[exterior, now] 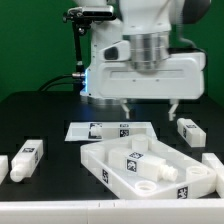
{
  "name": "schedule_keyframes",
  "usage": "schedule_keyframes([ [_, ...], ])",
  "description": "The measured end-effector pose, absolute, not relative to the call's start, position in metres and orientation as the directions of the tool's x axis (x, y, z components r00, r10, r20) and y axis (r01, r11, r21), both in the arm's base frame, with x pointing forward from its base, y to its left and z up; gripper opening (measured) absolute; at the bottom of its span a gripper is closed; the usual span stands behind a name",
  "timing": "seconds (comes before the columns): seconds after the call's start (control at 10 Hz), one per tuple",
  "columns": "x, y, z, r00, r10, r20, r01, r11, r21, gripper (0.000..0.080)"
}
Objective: Assemble desk
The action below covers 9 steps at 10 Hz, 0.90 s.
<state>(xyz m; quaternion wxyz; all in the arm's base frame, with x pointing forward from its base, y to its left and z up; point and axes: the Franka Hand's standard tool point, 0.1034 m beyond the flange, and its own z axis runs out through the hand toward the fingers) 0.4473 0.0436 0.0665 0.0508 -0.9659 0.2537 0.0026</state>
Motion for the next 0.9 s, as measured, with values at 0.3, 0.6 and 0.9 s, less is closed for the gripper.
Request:
schedule_keyframes([
  [0.3,0.451,0.031,0.06,0.76,-0.65,-0.029,-0.649,-0.755,-0.098,0.0649],
  [0.6,0.451,0.025,0.056,0.669,-0.743,-0.031,-0.741,-0.663,-0.108,0.0649],
  [0.9,0.45,-0.008,0.026,0.693,-0.721,0.001,-0.718,-0.691,-0.089,0.0649],
])
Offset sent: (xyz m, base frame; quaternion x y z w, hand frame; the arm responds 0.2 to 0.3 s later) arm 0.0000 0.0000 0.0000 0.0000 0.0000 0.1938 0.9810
